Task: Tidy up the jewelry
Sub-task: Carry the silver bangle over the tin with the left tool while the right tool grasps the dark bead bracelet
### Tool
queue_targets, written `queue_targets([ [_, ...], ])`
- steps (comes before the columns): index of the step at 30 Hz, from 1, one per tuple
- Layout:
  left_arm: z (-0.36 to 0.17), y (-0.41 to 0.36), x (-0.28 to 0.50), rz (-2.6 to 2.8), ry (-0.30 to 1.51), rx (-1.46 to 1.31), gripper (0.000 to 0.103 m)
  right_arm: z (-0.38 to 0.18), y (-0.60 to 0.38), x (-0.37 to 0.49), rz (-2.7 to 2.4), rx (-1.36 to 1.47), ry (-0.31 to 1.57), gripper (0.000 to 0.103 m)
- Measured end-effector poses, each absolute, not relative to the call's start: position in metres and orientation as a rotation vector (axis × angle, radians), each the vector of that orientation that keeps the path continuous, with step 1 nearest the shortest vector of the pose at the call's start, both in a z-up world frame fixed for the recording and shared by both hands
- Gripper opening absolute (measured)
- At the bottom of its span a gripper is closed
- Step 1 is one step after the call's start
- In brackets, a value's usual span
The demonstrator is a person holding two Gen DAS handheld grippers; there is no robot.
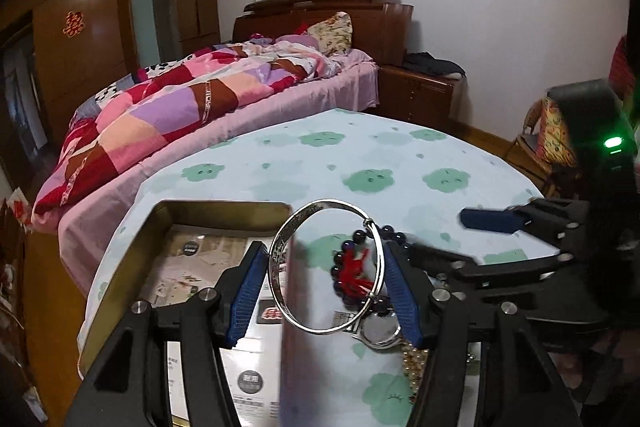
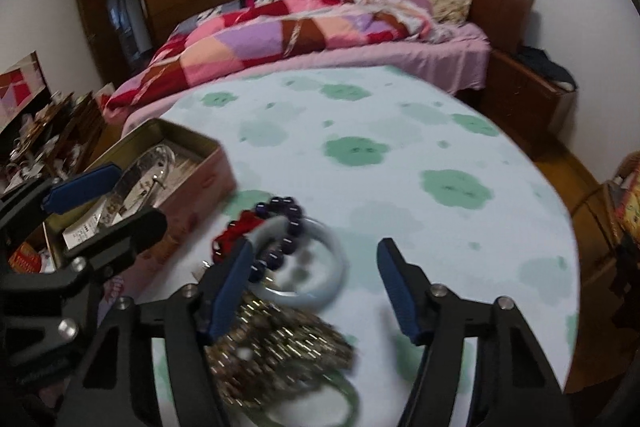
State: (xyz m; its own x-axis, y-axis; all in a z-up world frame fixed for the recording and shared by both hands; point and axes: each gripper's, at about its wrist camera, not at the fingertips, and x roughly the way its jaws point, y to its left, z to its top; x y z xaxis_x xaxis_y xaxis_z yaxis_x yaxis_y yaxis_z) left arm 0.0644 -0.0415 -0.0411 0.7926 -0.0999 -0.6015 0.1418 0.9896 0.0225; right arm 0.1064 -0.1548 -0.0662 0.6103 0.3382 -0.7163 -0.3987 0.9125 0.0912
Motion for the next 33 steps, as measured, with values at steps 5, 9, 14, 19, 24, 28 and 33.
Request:
queue_targets([
  [5, -0.040, -0.029, 0.065, -0.117, 0.638, 0.038, 0.059, -0.082, -0.137, 0.120, 0.462, -0.089, 0.902, 0.044],
  [9, -0.040, -0.018, 0.065, -0.104, 0.641, 0.011, 0.059, -0.080, -0.134, 0.117, 0.483, -0.089, 0.922, 0.017],
  [14, -0.034, -0.003, 0.062, -0.080, 0.626, -0.019, 0.059, -0.064, -0.133, 0.106, 0.503, -0.085, 0.853, 0.016],
  [19, -0.027, 0.013, 0.060, -0.057, 0.615, -0.039, 0.059, -0.041, -0.128, 0.100, 0.514, -0.099, 0.787, 0.016],
  [24, -0.025, 0.025, 0.062, -0.037, 0.619, -0.049, 0.059, -0.023, -0.120, 0.099, 0.525, -0.119, 0.743, 0.016],
  [28, -0.025, 0.032, 0.064, -0.028, 0.627, -0.053, 0.059, -0.013, -0.115, 0.101, 0.540, -0.122, 0.722, 0.016],
  [33, -0.024, 0.040, 0.070, -0.021, 0.638, -0.043, 0.059, -0.003, -0.105, 0.104, 0.558, -0.118, 0.701, 0.016],
])
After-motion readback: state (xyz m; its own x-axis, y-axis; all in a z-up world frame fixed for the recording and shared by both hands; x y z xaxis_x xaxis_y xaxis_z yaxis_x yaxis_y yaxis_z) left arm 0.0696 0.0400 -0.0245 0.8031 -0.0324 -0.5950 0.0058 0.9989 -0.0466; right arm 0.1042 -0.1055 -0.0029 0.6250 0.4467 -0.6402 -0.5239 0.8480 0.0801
